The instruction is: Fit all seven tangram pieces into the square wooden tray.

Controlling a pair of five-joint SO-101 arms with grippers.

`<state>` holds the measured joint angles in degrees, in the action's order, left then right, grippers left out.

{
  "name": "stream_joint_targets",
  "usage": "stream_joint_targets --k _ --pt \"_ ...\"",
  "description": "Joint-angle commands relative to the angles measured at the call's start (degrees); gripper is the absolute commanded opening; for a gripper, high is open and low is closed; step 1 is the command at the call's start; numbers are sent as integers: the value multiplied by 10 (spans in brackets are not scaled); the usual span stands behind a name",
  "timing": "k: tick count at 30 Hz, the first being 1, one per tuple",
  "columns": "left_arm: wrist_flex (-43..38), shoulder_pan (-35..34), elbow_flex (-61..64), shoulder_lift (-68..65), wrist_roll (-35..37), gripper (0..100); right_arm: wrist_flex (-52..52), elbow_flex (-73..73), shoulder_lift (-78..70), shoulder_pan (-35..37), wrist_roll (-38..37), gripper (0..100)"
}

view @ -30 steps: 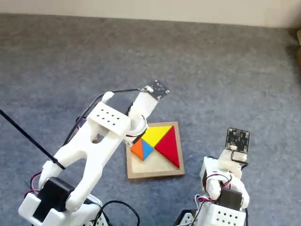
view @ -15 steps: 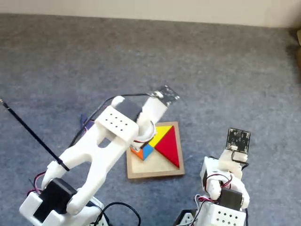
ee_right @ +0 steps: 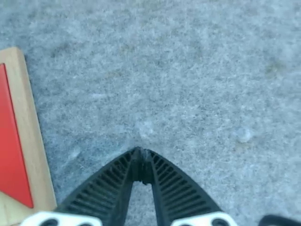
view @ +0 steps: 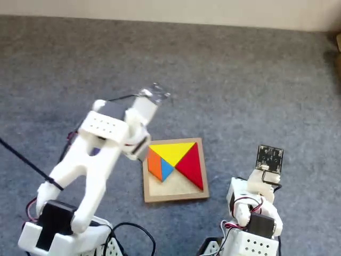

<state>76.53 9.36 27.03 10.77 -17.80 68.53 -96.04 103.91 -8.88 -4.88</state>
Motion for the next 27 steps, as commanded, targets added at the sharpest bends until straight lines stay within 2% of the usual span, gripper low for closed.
stream_joint_targets --k 1,7,12,17,27 --pt "-10 -40 -8 19 -93 255 -2 -64 10 -6 -7 5" --pt "-46 -70 -5 15 -160 257 -2 -64 10 -6 -7 5" --pt "-59 -95 -36 -77 -199 257 -2 -64 10 -6 -7 5" --pt "-55 -105 -123 -189 -200 257 -2 -64 10 -6 -7 5" --pt "-58 -104 -234 -303 -203 257 -2 -64 10 -6 -7 5"
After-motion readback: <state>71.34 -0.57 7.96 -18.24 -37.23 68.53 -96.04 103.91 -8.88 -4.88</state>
